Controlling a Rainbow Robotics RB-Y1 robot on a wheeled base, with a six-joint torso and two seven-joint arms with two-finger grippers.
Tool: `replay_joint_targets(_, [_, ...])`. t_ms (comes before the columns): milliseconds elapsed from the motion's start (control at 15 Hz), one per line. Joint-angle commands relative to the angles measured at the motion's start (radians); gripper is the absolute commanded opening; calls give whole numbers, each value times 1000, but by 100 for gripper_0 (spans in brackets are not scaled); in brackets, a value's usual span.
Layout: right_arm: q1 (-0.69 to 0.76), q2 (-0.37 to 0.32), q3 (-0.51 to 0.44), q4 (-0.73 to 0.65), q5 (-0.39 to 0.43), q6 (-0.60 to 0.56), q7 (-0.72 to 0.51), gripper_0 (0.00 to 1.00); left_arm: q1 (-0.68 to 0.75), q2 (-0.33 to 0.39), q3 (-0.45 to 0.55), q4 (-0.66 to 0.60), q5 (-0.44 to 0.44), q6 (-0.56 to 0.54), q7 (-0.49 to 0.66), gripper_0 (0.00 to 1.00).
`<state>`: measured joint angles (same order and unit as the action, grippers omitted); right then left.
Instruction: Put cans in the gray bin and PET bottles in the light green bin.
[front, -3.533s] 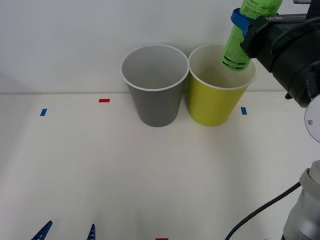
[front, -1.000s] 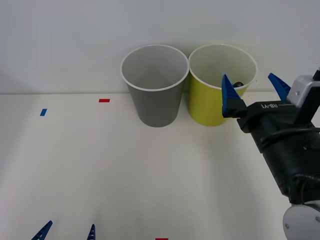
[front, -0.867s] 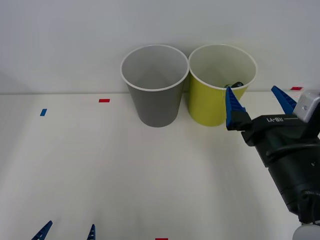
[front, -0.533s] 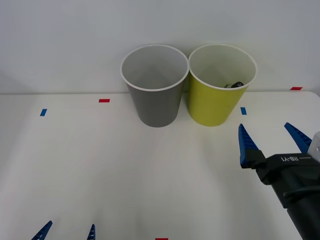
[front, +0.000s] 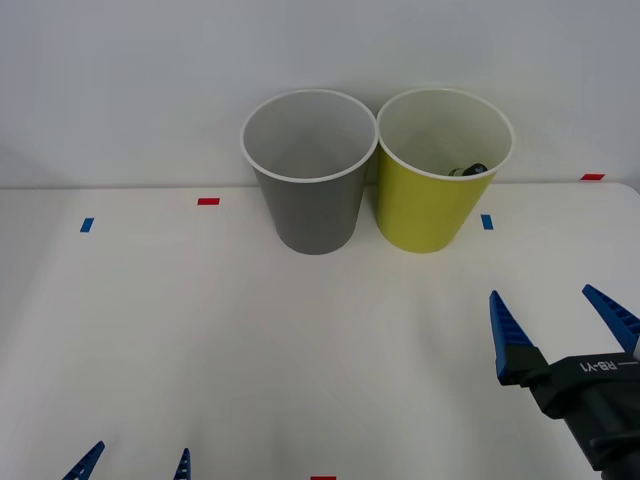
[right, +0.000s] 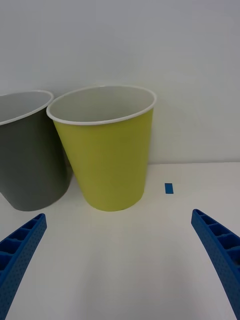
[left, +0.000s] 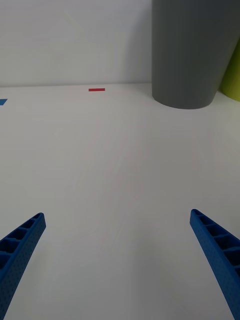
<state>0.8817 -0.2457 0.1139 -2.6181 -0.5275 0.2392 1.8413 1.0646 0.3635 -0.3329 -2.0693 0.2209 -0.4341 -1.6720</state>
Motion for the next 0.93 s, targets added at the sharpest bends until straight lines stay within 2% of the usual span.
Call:
replay_joint_targets(67, [-16,-6,46,93,92,-144,7,100,0,0,0,0,0,0,0,100])
replay_joint_targets(400, [31,-83,104,268,130,-426,-5,100,0,0,0,0,0,0,0,100])
replay_joint_targets(600, [138,-132,130,380,158,-629,-19,100,0,0,0,0,0,0,0,100])
replay_joint_targets(800, [175,-133,159,512,193,-770,-30,100,0,0,0,0,0,0,0,100])
replay_joint_targets(933, [172,-98,193,598,196,-851,-30,100,0,0,0,0,0,0,0,100])
